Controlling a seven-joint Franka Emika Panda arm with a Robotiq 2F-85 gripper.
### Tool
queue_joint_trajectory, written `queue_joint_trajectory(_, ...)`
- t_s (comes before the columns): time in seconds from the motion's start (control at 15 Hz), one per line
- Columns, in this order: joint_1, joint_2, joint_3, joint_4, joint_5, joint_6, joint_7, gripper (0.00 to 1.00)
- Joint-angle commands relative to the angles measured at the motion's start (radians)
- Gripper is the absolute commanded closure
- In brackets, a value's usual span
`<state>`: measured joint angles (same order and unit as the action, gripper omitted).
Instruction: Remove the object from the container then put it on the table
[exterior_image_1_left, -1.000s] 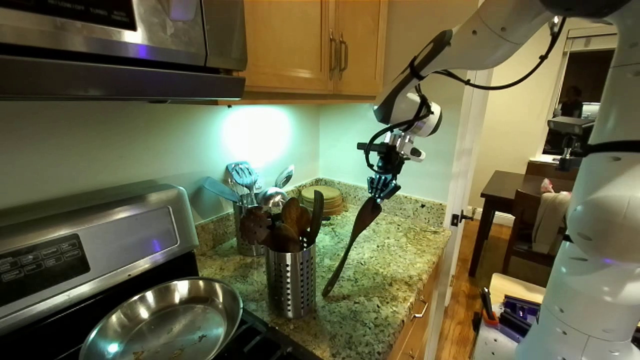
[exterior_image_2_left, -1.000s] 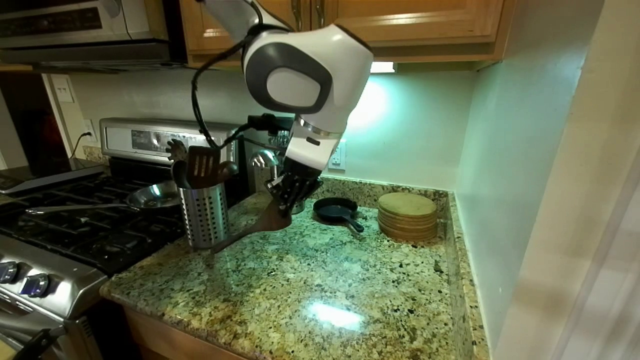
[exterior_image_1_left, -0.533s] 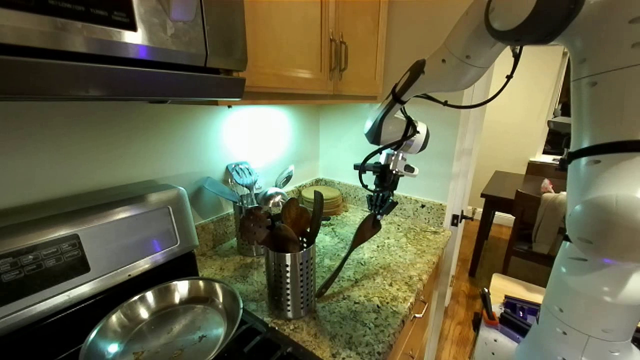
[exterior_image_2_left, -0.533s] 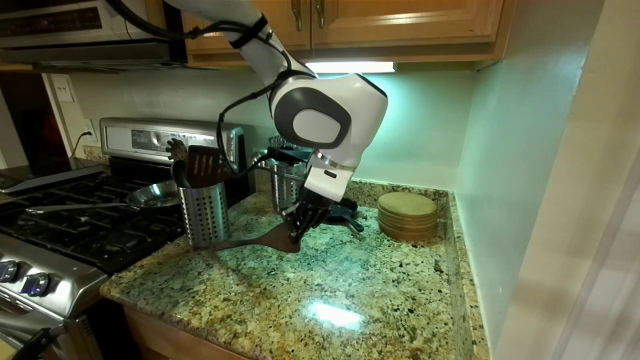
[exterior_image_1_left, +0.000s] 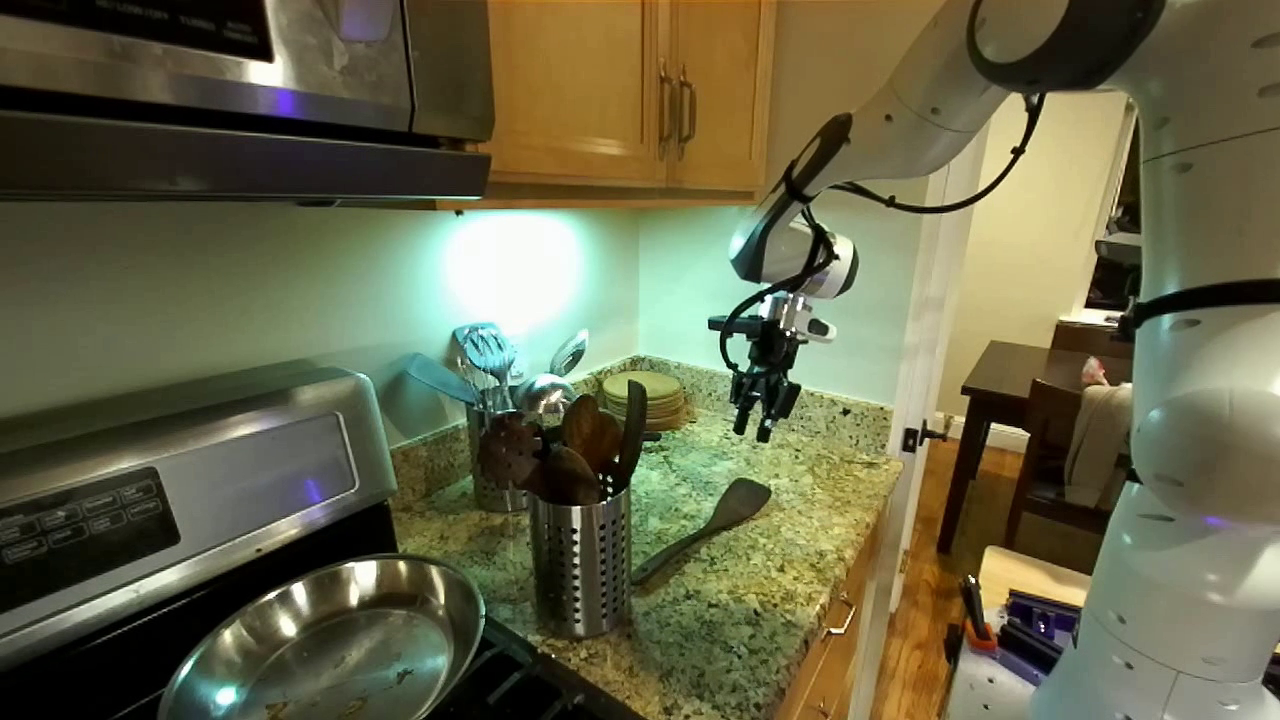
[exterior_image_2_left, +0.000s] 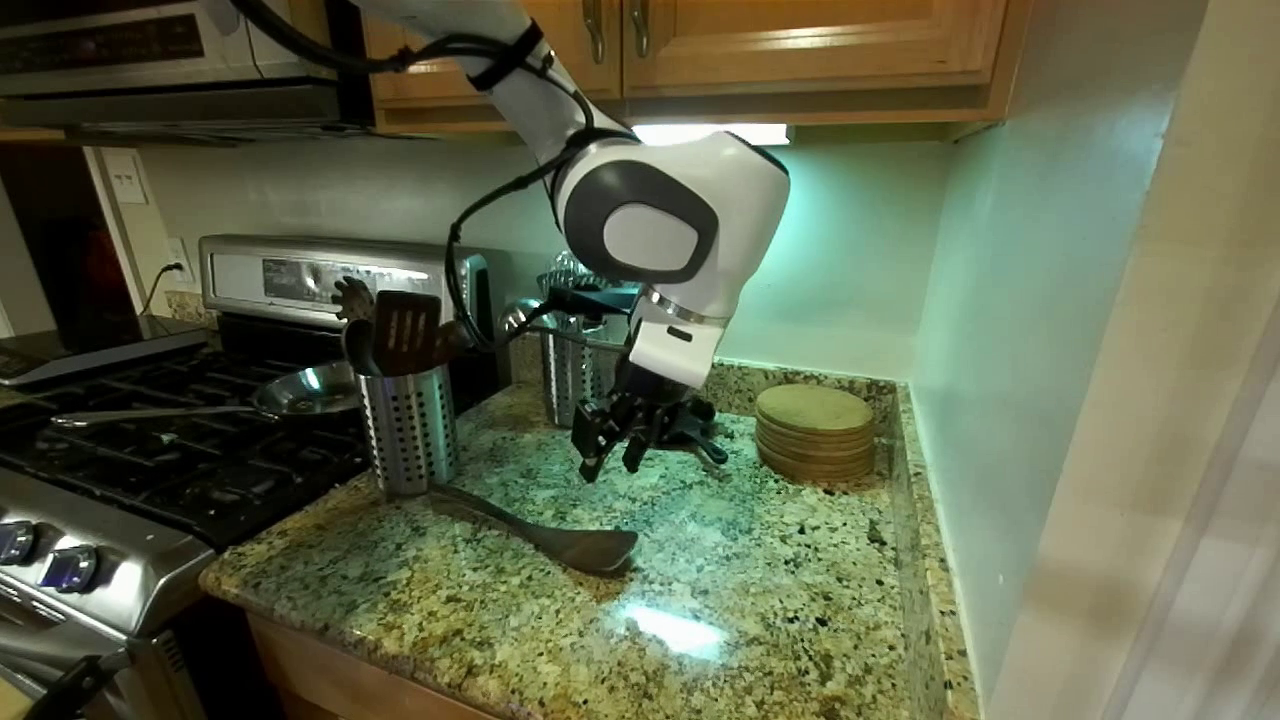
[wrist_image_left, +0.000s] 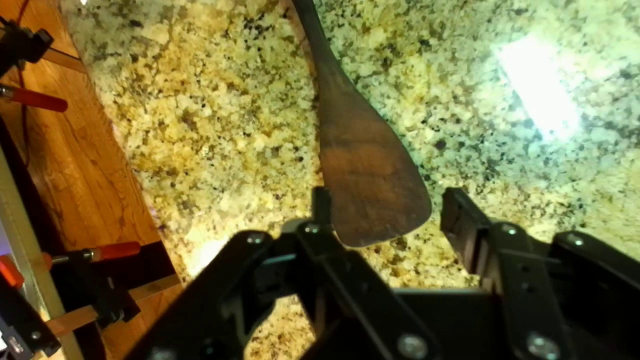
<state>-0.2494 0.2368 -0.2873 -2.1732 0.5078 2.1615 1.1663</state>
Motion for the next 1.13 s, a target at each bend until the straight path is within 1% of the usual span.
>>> queue_joint_trajectory(0.0, 0.015, -0.172, -0.014, -0.104, -0.098, 0.016, 0.033, 0.08)
queue_joint_trajectory(0.07, 0.018, -0.21, -0.012, -0.126, -0.132, 0.022, 0.041, 0.03)
queue_joint_trajectory(0.2, 0.021, -0.301, -0.003, -0.181, -0.221, 0.029, 0.08, 0.0)
queue_joint_trajectory(0.4, 0.012, -0.436, 0.036, -0.261, -0.347, 0.031, 0.117, 0.0)
queue_joint_trajectory(0.73, -0.023, -0.615, 0.119, -0.375, -0.472, 0.029, 0.192, 0.0)
queue_joint_trajectory(0.8, -0.012, -0.512, 0.103, -0.287, -0.419, -0.001, 0.138, 0.0)
queue_joint_trajectory(0.93, -0.019, -0.566, 0.121, -0.325, -0.441, -0.001, 0.157, 0.0)
queue_joint_trajectory(1.07, -0.022, -0.585, 0.124, -0.341, -0.443, 0.0, 0.159, 0.0)
